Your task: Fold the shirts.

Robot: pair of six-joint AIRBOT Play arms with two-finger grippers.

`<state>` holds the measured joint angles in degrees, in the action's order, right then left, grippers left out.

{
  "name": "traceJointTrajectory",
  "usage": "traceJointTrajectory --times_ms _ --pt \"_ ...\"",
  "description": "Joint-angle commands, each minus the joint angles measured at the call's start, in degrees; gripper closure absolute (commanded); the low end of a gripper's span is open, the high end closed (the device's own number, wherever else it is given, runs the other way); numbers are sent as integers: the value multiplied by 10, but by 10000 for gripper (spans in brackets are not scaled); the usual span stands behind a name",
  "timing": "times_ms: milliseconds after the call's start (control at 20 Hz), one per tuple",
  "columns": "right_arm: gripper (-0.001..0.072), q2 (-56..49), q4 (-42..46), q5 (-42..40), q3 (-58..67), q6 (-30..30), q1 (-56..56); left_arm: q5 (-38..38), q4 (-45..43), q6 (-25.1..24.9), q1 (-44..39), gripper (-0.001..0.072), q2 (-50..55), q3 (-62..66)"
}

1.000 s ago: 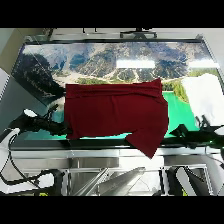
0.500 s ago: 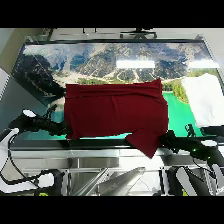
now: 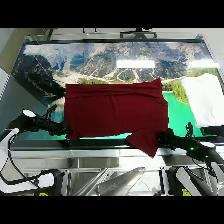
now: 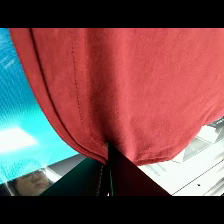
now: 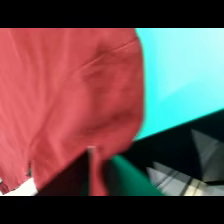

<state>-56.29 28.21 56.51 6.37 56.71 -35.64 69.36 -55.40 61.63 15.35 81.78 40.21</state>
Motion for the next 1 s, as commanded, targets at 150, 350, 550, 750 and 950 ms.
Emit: traceJointTrajectory --times_ms 150,350,550,750,950 --pt "690 -8 -45 83 46 -25 0 70 1 -2 9 678 -3 19" --pt "691 51 -18 98 165 38 -1 121 9 -3 79 678 -61 59" --pt "691 26 10 88 236 55 5 135 45 -18 136 679 -70 68" --pt "691 -47 -105 74 269 -11 10 143 75 -30 98 678 -14 118" --pt "691 -151 -152 40 337 -43 64 146 75 8 46 678 74 256"
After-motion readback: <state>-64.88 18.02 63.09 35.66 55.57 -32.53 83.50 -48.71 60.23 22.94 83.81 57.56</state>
